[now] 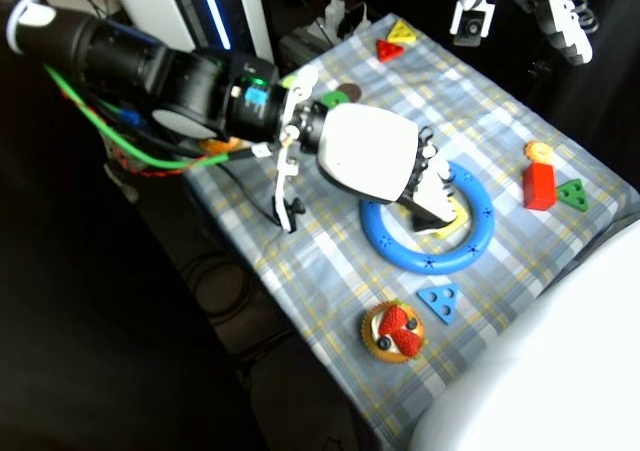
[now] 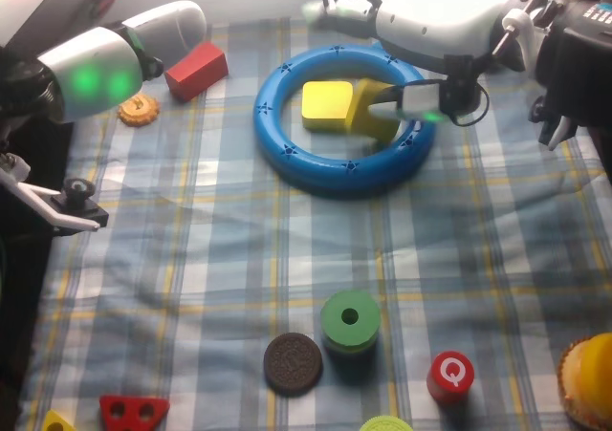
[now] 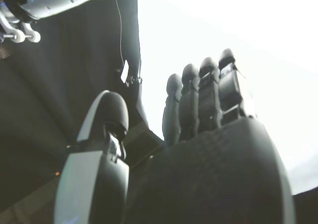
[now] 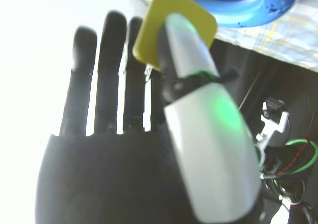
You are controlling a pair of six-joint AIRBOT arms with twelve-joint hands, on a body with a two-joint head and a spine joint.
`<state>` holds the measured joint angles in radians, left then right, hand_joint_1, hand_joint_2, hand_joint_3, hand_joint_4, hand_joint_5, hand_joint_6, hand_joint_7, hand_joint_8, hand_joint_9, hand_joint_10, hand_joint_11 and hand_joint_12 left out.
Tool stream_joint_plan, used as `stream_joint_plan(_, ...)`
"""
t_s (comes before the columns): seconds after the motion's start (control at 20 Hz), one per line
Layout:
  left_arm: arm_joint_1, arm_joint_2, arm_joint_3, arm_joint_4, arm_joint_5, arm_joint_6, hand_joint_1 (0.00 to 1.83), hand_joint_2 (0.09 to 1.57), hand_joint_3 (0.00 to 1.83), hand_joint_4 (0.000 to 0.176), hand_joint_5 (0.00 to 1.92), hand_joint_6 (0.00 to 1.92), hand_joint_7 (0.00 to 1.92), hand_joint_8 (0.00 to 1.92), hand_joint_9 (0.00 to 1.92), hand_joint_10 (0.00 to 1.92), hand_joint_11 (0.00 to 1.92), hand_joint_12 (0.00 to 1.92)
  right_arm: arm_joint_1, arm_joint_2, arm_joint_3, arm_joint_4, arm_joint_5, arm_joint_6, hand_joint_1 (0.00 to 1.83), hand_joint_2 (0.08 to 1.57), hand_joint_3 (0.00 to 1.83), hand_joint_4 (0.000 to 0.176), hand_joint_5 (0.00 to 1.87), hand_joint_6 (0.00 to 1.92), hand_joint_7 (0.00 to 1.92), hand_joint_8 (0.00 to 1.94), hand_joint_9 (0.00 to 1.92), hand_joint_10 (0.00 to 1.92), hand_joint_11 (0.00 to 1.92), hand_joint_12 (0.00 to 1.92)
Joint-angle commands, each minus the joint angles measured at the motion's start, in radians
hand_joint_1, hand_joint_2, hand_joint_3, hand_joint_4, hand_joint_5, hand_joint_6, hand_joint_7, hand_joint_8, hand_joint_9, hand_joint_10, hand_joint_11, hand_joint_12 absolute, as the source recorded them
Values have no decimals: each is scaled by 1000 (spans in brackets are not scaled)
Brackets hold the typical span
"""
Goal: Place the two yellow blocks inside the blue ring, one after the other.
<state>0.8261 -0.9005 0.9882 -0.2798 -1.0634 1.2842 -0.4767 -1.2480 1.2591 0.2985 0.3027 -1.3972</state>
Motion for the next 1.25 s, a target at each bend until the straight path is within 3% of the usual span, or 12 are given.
stream_joint_plan(0.0,-6,-2,4,10,-128,-10,639,1336,0,0,267,6,236,7,136,9,0,462,18,3,-9,-11,114,-4,790,1220,0,42,1,4,70,7,99,107,0,801)
stream_joint_plan(0.1,-3,-1,4,9,-131,-12,730,1338,0,0,270,2,231,2,124,2,0,261,18,49,-42,-11,134,-4,758,1248,3,36,0,0,18,1,67,27,0,506)
stream_joint_plan(0.25,11,8,-6,7,-150,-17,729,1334,1,0,272,1,224,2,100,7,0,99,18,153,-132,-21,210,-4,731,1250,1,32,0,0,24,0,108,27,0,459)
stream_joint_plan(0.45,37,21,-21,2,-185,-23,728,1332,0,0,270,0,223,0,101,1,0,115,11,275,-254,-62,318,-4,605,1250,0,47,0,0,0,0,42,20,0,822)
stream_joint_plan(0.55,58,32,-32,0,-213,-33,770,1321,0,0,288,3,242,1,127,5,0,277,-35,364,-328,-64,420,-1,525,1282,8,32,0,0,14,5,123,63,0,1084)
stream_joint_plan(0.65,71,36,-37,-3,-235,-39,721,1338,1,0,252,0,204,0,102,0,0,176,-94,425,-365,-64,513,33,504,1291,2,74,0,0,0,0,94,44,0,951)
stream_joint_plan(0.75,82,39,-40,-7,-258,-48,687,1337,0,0,192,2,138,1,46,1,0,23,-174,474,-390,-64,617,105,515,1297,2,49,0,0,0,0,70,19,0,726)
stream_joint_plan(0.85,91,41,-41,-10,-281,-71,498,1336,0,55,104,16,114,1,81,1,6,329,-276,517,-421,-46,734,157,480,1294,0,37,0,0,0,0,2,0,0,53)
stream_joint_plan(0.95,103,41,-40,-14,-302,-93,386,1379,1,48,88,3,48,1,59,4,0,389,-350,539,-441,-22,823,184,478,1308,4,28,0,0,0,0,0,0,0,1)
stream_joint_plan(1.0,109,41,-37,-14,-315,-114,368,1395,6,24,85,1,47,4,60,6,0,365,-381,546,-449,-9,872,203,435,1299,1,56,0,0,0,0,0,0,0,292)
stream_joint_plan(1.1,124,41,-29,-15,-351,-158,208,1421,1,70,3,0,33,1,120,23,0,688,-447,563,-473,28,977,210,481,1287,0,104,0,0,0,0,0,0,19,29)
stream_joint_plan(1.2,135,41,-31,-16,-378,-168,196,1426,1,70,2,0,42,3,140,28,0,785,-493,577,-484,37,1040,242,470,1284,0,107,0,0,0,0,0,0,3,179)
